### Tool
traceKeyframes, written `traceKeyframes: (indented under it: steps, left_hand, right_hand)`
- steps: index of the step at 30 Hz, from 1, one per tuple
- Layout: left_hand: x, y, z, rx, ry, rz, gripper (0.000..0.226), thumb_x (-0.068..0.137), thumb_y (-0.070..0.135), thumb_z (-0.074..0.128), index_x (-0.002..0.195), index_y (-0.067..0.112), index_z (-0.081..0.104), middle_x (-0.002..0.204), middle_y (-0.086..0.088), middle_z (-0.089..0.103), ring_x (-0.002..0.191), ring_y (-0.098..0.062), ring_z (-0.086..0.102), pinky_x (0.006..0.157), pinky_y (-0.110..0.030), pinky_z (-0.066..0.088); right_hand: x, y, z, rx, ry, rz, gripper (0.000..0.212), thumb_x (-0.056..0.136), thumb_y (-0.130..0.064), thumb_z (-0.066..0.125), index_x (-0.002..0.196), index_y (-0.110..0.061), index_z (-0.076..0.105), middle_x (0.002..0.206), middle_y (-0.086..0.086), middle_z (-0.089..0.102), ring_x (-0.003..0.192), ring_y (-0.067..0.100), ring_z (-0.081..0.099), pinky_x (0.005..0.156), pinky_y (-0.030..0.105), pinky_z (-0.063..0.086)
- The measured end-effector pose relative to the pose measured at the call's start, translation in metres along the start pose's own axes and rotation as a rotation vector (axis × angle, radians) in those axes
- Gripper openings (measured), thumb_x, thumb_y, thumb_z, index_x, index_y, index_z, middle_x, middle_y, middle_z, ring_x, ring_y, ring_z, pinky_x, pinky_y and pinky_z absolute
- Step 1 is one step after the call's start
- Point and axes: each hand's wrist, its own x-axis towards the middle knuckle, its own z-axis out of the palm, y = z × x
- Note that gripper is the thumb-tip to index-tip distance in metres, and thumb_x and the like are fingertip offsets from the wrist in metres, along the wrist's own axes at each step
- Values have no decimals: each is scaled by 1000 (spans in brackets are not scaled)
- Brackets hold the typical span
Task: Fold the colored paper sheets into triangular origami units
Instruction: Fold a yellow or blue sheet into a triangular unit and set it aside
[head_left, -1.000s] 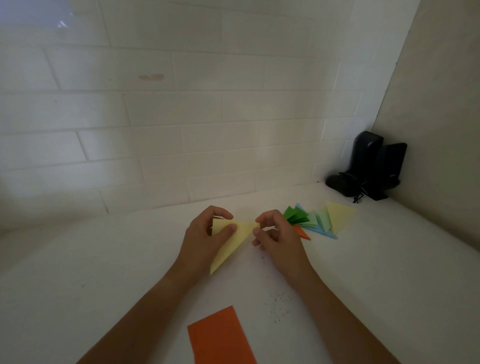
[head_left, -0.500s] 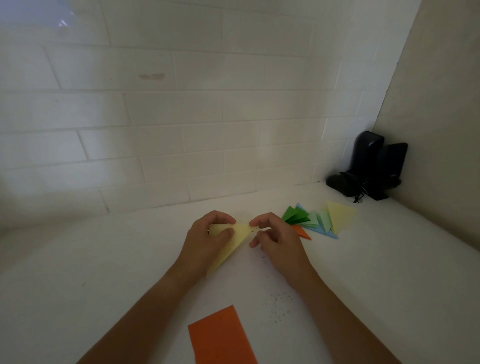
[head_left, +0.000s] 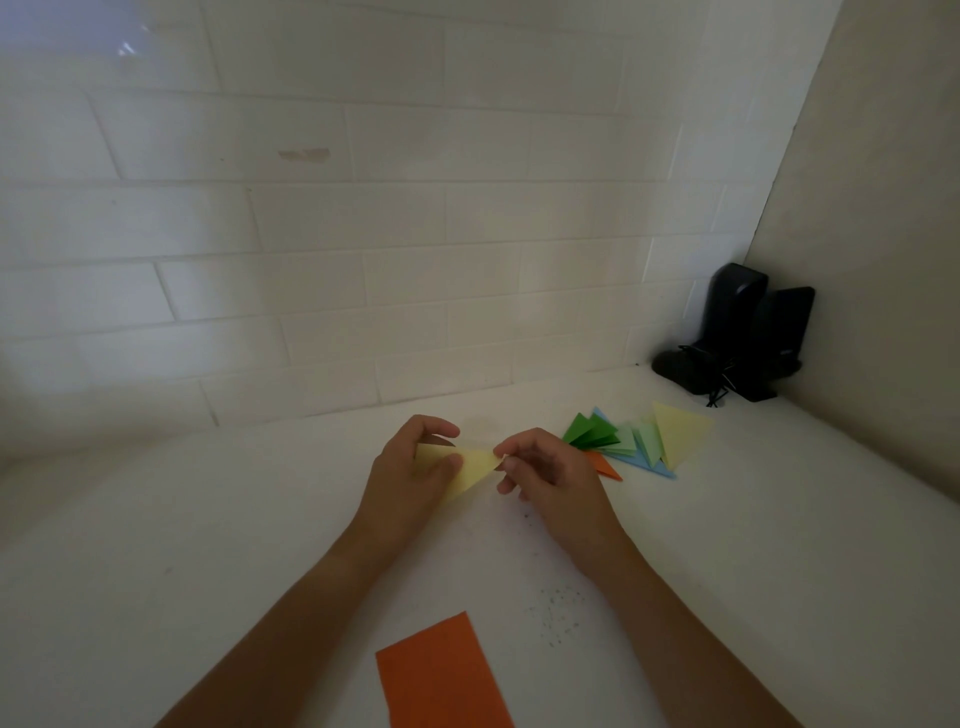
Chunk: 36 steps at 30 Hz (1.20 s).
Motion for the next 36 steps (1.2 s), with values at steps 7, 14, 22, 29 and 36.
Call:
traceKeyframes:
  steps: [7, 14, 22, 29, 36]
  left_hand:
    - [-1, 4, -1, -34, -13, 37, 27, 92, 7, 71, 111, 26, 66, 99, 10, 70, 95, 4, 62, 75, -3, 41]
    - [-2, 6, -1, -61, -20, 60, 30, 90, 4, 72, 109, 27, 67, 95, 8, 71, 91, -2, 64, 74, -8, 45]
    - [-3, 8, 0, -2, 26, 119, 28, 91, 3, 71, 111, 22, 66, 95, 9, 70, 89, 1, 64, 71, -6, 45]
    - [-3, 7, -1, 39, 24, 149, 29, 93, 0, 68, 112, 21, 65, 96, 10, 70, 93, 2, 63, 74, -5, 43]
    - [-2, 6, -1, -25, 79, 110, 28, 92, 1, 69, 109, 23, 66, 101, 12, 69, 94, 3, 62, 74, -7, 44]
  right_hand:
    - [0, 1, -3, 102, 15, 73, 22, 97, 2, 62, 110, -14, 68, 92, 8, 75, 79, 19, 74, 69, 24, 54]
    - [2, 2, -5, 141, -8, 115, 18, 97, 1, 62, 108, -10, 71, 86, 8, 76, 76, 14, 72, 67, 20, 52]
    - [3, 3, -5, 107, -37, 116, 9, 98, -4, 65, 102, -7, 71, 87, 7, 78, 69, 15, 69, 64, 22, 51]
    - [0, 1, -3, 97, -36, 84, 6, 97, -9, 68, 102, -10, 71, 88, 6, 78, 70, 17, 70, 63, 23, 51]
    - [2, 1, -5, 123, -65, 84, 22, 100, 0, 58, 115, -11, 71, 97, 5, 79, 80, 22, 74, 68, 23, 52]
